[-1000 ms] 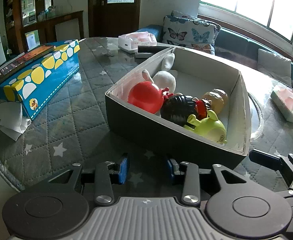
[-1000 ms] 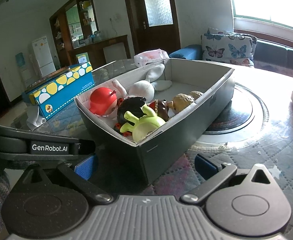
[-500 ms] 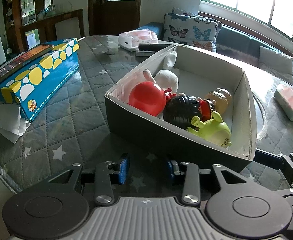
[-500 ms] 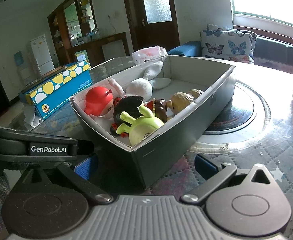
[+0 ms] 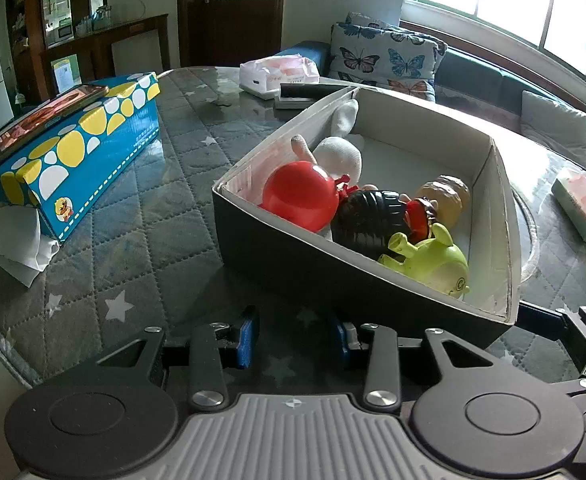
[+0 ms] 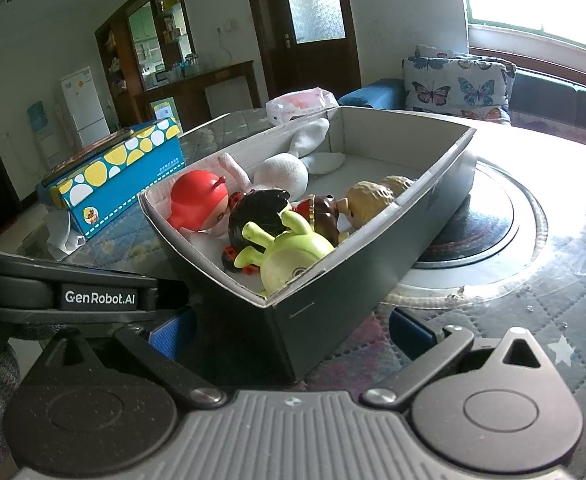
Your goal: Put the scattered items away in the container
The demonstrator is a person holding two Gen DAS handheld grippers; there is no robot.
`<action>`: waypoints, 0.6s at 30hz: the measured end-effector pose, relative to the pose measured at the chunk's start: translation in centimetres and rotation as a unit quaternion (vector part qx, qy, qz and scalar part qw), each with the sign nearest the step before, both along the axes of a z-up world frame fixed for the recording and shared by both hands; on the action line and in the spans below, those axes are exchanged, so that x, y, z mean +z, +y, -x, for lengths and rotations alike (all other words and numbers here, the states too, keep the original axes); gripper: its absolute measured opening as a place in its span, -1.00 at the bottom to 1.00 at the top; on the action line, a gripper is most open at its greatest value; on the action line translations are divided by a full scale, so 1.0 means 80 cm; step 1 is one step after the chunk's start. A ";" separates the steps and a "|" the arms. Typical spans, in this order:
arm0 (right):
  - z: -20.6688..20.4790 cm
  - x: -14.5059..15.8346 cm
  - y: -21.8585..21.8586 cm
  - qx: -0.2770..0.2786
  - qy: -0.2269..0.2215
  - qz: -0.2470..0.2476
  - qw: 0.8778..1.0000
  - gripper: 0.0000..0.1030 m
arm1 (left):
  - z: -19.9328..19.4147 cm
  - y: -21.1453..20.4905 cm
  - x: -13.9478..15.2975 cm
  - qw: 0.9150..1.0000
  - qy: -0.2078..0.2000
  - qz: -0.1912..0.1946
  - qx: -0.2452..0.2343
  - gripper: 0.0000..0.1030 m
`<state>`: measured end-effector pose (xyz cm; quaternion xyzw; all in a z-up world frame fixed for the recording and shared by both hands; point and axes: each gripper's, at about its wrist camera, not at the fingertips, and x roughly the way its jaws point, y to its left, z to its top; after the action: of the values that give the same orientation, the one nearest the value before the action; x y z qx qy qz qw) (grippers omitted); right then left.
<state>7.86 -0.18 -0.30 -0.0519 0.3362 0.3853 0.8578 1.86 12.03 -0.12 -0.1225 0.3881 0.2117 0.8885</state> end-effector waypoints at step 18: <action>0.001 0.000 0.003 0.002 0.000 0.005 1.000 1.00 | -0.002 0.002 -0.001 1.000 0.003 0.002 0.004 -0.22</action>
<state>7.80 0.09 -0.31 -0.0563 0.3382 0.3854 0.8567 2.03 12.18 -0.20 -0.1252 0.3909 0.2148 0.8862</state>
